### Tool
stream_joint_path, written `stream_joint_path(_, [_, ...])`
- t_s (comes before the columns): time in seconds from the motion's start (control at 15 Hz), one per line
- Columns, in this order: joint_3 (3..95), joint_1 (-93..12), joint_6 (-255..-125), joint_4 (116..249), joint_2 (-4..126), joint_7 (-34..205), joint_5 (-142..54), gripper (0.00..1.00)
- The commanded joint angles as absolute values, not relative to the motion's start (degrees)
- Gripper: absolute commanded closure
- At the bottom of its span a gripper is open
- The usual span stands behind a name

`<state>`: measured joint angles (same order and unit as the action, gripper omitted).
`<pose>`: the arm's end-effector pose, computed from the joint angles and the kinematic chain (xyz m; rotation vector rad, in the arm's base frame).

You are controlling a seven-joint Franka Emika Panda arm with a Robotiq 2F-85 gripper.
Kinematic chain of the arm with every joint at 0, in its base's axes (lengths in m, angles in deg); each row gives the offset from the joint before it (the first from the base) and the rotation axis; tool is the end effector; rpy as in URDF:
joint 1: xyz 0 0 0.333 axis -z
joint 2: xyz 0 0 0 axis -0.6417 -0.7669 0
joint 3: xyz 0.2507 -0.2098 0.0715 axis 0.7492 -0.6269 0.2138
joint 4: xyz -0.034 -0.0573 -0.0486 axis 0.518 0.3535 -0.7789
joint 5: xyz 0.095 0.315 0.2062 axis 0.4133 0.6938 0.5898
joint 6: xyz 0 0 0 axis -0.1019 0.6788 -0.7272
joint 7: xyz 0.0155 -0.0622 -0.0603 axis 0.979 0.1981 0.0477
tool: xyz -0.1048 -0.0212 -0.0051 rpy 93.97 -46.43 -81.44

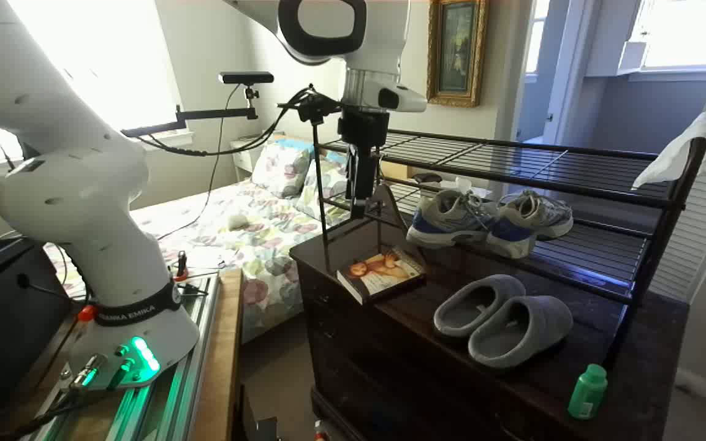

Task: Put a shoe on the top stand and put the green bottle in the shoe

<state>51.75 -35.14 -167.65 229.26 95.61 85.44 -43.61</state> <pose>0.4101 -0.0456 0.4305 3.0914 -0.2439 -0.2430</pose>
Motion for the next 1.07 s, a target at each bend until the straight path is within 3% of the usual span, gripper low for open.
stream_joint_path(0.0, [51.35,-35.54,-167.56,229.20,95.59,85.35,-43.73,0.00])
stream_joint_path(0.27, [51.35,-35.54,-167.56,229.20,95.59,85.36,-43.73,0.00])
stream_joint_path(1.0, [51.27,-35.72,-198.59,230.40,88.25,68.24,-25.99,0.00])
